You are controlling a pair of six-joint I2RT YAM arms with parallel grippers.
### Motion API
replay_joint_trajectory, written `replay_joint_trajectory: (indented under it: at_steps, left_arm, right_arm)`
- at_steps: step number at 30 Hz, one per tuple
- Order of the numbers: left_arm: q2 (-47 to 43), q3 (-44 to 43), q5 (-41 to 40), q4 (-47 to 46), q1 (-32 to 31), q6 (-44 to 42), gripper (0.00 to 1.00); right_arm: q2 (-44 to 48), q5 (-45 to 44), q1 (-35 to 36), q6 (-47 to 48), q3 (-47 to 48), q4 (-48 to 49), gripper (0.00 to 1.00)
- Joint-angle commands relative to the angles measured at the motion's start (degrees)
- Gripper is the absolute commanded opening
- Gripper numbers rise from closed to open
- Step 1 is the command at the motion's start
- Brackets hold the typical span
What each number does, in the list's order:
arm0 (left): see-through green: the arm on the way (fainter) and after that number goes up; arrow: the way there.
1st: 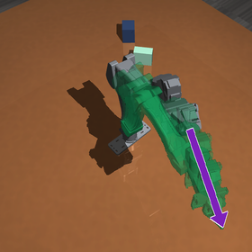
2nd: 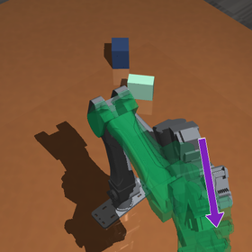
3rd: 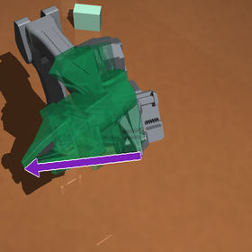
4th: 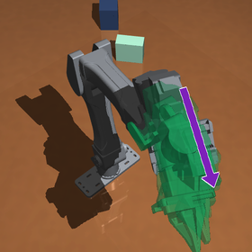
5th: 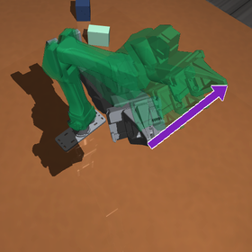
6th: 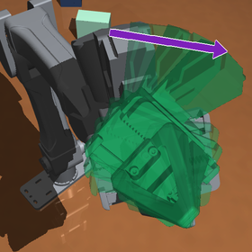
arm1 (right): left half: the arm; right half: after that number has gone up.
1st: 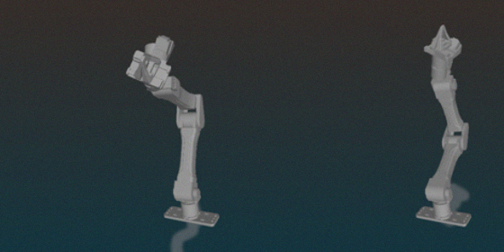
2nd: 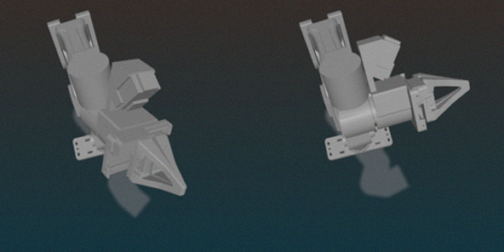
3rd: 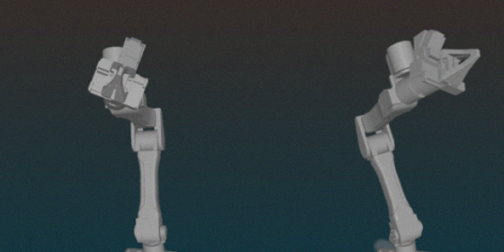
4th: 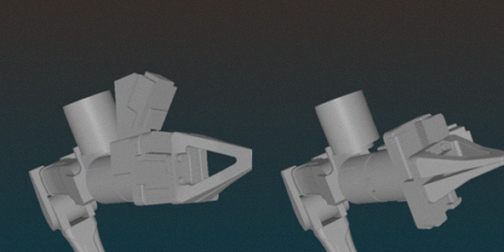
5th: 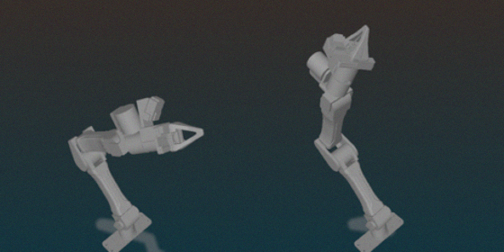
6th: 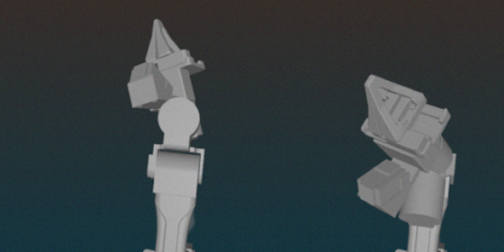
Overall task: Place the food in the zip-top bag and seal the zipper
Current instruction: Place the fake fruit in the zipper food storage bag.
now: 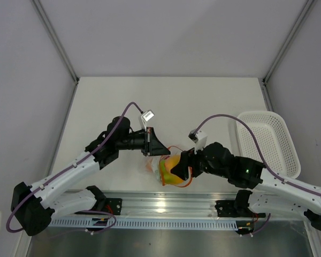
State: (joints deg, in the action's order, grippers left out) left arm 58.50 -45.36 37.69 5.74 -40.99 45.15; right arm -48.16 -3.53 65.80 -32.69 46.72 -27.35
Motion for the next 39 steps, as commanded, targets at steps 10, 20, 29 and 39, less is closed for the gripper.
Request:
replay_joint_trajectory:
  at_steps: [10,20,29,39]
  left_arm:
    - [-1.0,0.2,1.6,-7.1,-0.8,2.8,0.01]
    - [-0.7,0.3,1.3,-8.2,-0.8,2.7,0.01]
    - [-0.4,0.1,1.3,-9.2,-0.7,3.3,0.01]
    - [-0.7,-0.2,1.3,-8.7,-0.7,3.5,0.01]
  right_arm:
    - [-7.6,-8.0,1.4,0.9,6.7,2.0,0.84]
    - [-0.5,-13.3,3.8,-4.2,9.7,-4.3,0.99]
    - [4.7,-14.0,3.9,-4.0,11.6,-12.7,0.99]
    - [4.2,-9.8,3.9,-4.2,3.4,-12.6,0.79]
